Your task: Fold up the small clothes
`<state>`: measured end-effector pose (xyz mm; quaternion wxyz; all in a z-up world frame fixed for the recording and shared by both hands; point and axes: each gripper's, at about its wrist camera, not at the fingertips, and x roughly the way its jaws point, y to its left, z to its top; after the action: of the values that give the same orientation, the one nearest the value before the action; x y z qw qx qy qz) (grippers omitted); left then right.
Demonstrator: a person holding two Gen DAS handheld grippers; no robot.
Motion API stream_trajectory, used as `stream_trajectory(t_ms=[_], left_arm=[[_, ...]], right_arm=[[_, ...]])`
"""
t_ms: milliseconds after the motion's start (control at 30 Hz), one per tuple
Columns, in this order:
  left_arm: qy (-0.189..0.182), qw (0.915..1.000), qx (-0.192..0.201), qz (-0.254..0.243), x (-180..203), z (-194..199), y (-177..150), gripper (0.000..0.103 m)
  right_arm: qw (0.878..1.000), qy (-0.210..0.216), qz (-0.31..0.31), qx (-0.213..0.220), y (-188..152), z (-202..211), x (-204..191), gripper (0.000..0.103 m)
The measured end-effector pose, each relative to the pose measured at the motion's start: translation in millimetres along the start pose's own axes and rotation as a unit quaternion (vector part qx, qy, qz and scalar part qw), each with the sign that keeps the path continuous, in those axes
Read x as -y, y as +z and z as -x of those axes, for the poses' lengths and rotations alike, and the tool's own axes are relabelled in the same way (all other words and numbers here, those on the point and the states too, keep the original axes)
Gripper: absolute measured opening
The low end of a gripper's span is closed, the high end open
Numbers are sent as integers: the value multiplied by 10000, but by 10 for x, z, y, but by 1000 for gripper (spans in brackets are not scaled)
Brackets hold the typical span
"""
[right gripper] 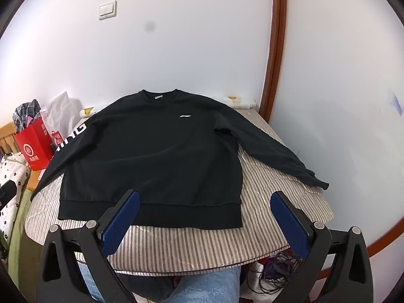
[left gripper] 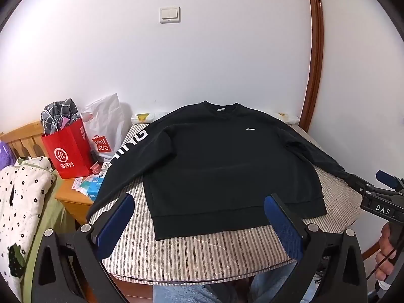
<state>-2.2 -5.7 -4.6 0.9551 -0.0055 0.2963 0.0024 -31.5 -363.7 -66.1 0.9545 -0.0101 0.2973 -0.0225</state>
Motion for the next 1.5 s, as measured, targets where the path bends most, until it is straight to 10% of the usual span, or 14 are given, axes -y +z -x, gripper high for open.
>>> stream_trajectory(t_ms=[1500], left_arm=[[-26,9998,-95,159,-57,9,-16,103]], right_arm=[[9998,198,-28,82,-4,100,66,102]])
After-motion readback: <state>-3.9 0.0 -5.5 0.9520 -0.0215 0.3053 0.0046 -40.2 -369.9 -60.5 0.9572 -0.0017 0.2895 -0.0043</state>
